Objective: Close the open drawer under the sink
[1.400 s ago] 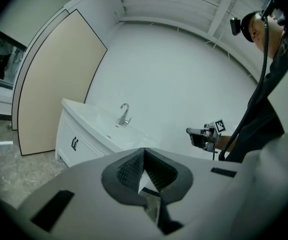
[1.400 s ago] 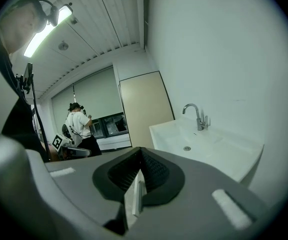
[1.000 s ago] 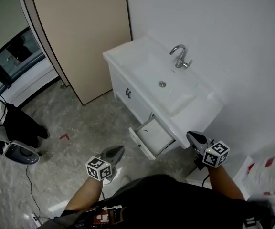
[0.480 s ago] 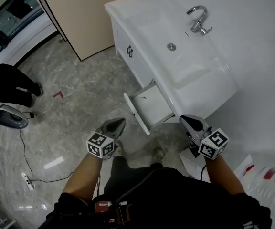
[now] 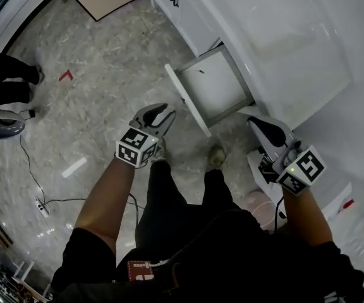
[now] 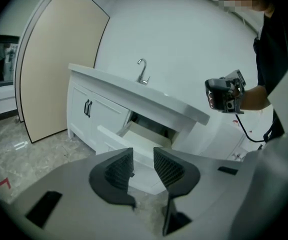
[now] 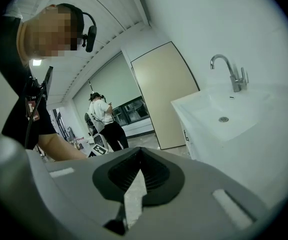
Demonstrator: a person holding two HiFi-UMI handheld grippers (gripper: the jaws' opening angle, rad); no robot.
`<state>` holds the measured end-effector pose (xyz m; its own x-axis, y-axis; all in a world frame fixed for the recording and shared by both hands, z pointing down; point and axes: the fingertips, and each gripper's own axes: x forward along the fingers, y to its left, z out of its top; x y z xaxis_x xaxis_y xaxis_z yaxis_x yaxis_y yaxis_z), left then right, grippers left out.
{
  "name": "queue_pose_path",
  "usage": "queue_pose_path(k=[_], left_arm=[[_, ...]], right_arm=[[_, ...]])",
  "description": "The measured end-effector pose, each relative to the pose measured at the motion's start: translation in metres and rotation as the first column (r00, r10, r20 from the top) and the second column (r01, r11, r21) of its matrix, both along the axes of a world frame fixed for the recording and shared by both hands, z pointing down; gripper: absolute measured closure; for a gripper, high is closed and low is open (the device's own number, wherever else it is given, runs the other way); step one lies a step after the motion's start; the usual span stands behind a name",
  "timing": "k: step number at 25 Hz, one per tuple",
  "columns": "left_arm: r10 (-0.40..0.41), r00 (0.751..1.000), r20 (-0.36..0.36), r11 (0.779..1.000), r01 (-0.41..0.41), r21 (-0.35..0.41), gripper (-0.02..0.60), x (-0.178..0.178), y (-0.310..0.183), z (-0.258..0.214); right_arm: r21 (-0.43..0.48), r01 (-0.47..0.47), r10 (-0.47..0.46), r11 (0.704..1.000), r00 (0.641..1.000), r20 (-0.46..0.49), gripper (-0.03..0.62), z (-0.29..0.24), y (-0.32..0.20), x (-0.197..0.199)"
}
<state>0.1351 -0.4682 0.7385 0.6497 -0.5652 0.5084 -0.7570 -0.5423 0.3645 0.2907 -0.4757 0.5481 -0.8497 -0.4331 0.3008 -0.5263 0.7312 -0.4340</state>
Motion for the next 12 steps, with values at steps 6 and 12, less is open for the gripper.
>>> queue_pose_path(k=[6, 12], left_arm=[[0.072, 0.994, 0.088, 0.997, -0.068, -0.047, 0.439, -0.002, 0.005, 0.074], [0.136, 0.97, 0.201, 0.99, -0.14, 0.008, 0.439, 0.006, -0.004, 0.111]], right_arm=[[0.004, 0.035, -0.035, 0.999, 0.998, -0.044, 0.592, 0.056, 0.007, -0.009], [0.016, 0.014, -0.013, 1.0, 0.999, -0.038, 0.592, 0.07, 0.009, -0.004]])
